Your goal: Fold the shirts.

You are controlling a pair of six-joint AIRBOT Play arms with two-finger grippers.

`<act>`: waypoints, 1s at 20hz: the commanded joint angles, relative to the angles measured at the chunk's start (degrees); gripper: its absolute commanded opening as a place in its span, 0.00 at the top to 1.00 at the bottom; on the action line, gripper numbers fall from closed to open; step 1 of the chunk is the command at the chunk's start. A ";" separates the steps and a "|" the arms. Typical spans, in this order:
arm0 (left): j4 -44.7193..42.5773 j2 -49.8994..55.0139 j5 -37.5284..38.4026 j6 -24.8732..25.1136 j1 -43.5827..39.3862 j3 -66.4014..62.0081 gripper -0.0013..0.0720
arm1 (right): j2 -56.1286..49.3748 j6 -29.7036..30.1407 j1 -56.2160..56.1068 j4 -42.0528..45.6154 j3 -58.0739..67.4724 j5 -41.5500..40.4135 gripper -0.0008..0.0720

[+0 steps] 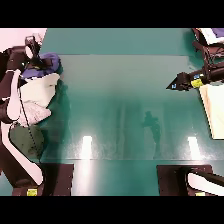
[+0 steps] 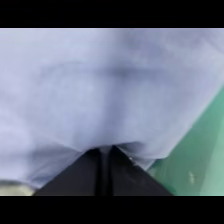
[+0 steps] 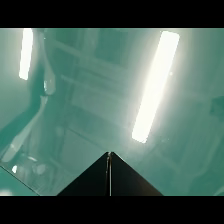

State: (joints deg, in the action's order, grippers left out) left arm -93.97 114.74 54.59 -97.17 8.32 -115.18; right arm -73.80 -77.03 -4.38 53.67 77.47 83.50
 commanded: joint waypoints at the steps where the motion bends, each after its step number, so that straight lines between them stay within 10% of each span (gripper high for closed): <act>1: 2.80 -6.88 -0.35 -0.11 0.00 -2.91 0.95 | 0.46 -0.07 -0.04 -0.20 0.04 -1.92 0.96; 9: 5.46 -41.40 3.98 10.21 -7.93 -2.51 0.95 | 10.80 -0.04 -0.02 -0.13 0.04 -20.94 0.96; 15: 5.09 -46.88 19.10 7.28 -27.65 2.93 0.95 | 17.18 -0.02 -0.02 -0.09 0.04 -21.99 0.96; 20: 8.79 -46.21 15.50 1.92 -44.48 28.48 0.95 | 20.59 -0.02 -0.02 -0.11 0.02 -21.57 0.96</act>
State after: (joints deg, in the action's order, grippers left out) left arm -87.77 68.77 71.31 -92.44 -27.75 -98.35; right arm -55.18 -77.06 -4.45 53.52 77.47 62.08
